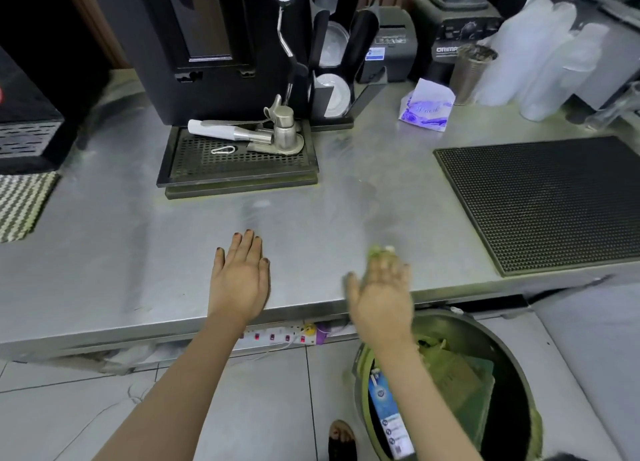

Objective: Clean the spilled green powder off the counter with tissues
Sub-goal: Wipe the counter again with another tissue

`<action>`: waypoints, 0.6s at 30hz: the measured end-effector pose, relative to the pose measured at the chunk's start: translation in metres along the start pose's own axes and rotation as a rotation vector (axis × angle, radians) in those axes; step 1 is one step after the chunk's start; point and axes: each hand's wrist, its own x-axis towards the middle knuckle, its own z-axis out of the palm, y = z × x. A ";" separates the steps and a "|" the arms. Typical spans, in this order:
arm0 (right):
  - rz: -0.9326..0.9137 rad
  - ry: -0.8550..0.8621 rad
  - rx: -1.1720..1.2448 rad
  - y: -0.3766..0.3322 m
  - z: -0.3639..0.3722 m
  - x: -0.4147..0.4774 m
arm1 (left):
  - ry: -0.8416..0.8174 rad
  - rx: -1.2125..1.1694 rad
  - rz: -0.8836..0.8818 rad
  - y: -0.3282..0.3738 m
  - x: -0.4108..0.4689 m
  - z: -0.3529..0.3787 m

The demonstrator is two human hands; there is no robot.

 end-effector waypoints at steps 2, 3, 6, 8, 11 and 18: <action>-0.196 0.001 0.037 -0.031 0.004 -0.026 | 0.004 -0.011 0.002 0.000 0.000 0.000; -0.275 -0.022 0.059 -0.034 0.002 -0.035 | 0.003 -0.012 0.003 0.000 0.000 0.000; -0.283 0.005 0.064 0.005 -0.008 -0.024 | -0.006 0.004 0.006 0.000 -0.001 -0.001; -0.098 0.003 0.032 0.048 -0.011 -0.007 | -0.008 0.004 0.006 0.000 -0.001 -0.002; 0.176 0.036 0.013 0.086 -0.011 0.009 | -0.010 0.002 0.002 0.001 -0.001 -0.002; -0.094 -0.094 0.008 0.010 -0.004 -0.022 | 0.012 -0.012 0.009 0.001 0.000 -0.003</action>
